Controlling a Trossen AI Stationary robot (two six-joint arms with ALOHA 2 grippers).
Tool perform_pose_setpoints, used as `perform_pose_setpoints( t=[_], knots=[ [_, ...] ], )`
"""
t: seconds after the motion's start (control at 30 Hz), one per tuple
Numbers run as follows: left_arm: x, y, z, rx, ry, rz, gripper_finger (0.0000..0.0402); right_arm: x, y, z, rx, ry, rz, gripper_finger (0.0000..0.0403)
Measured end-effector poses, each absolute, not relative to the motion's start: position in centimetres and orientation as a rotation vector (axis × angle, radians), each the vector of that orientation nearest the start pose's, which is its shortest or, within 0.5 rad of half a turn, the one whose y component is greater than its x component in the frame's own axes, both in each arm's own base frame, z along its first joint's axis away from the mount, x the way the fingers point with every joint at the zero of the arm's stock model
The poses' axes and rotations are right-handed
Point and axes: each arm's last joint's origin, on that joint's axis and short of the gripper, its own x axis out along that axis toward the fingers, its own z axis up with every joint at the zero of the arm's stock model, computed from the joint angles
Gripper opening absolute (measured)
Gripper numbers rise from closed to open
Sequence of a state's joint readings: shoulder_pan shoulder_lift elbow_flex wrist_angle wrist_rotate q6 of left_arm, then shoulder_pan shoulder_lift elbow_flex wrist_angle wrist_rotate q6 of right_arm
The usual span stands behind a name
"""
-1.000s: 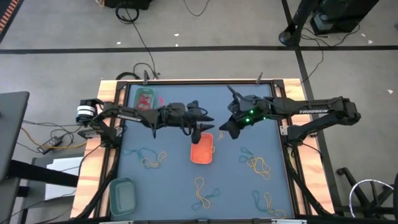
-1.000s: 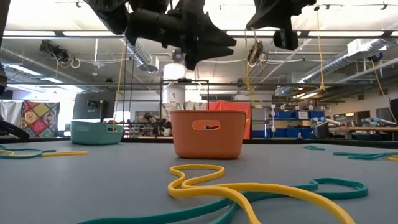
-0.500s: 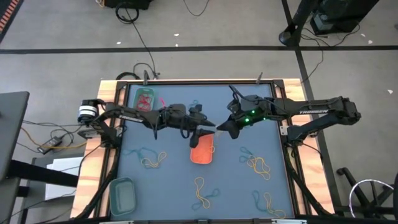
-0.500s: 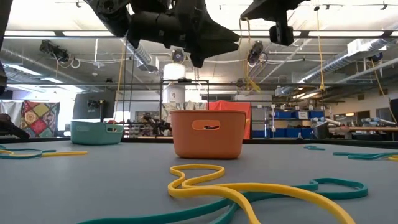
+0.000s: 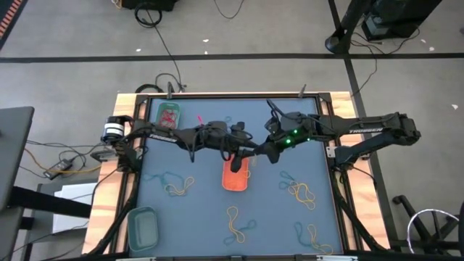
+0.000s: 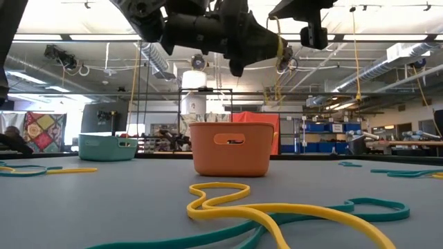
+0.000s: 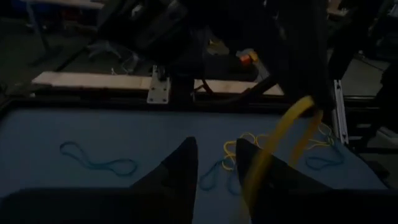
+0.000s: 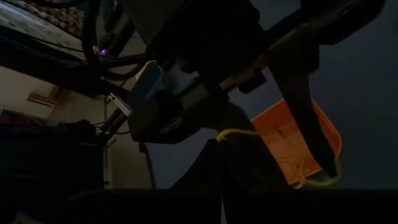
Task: Sort rubber bands into baskets
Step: Put the top yellow rubber band into the orange bin
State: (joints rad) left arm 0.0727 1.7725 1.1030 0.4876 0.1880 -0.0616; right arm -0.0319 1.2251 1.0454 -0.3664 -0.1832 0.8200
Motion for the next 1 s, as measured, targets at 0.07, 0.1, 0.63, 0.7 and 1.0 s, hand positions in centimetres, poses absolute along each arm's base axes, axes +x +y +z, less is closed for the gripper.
perform_pose_setpoints(
  t=[0.07,0.1,0.63,0.7,1.0],
  knots=[
    [39.6,2.3,23.9,-0.104,0.192,-0.108,0.0088,26.5,-0.3,31.7,0.854,0.572,-0.093,0.0002],
    [39.6,2.3,23.9,-0.117,0.199,-0.107,0.0071,26.5,-0.4,31.7,0.853,0.571,-0.096,0.0002],
    [35.3,1.2,27.8,-0.297,0.384,-0.041,0.0002,26.4,-0.8,31.6,0.832,0.538,-0.212,0.0122],
    [35.0,0.3,27.9,-0.291,0.405,-0.055,0.0002,26.4,-0.8,31.6,0.827,0.53,-0.231,0.0134],
    [35.3,-2.7,25.3,-0.27,0.558,-0.001,0.0001,26.2,0.4,31.4,0.809,0.558,-0.241,0.0147]
  ],
)
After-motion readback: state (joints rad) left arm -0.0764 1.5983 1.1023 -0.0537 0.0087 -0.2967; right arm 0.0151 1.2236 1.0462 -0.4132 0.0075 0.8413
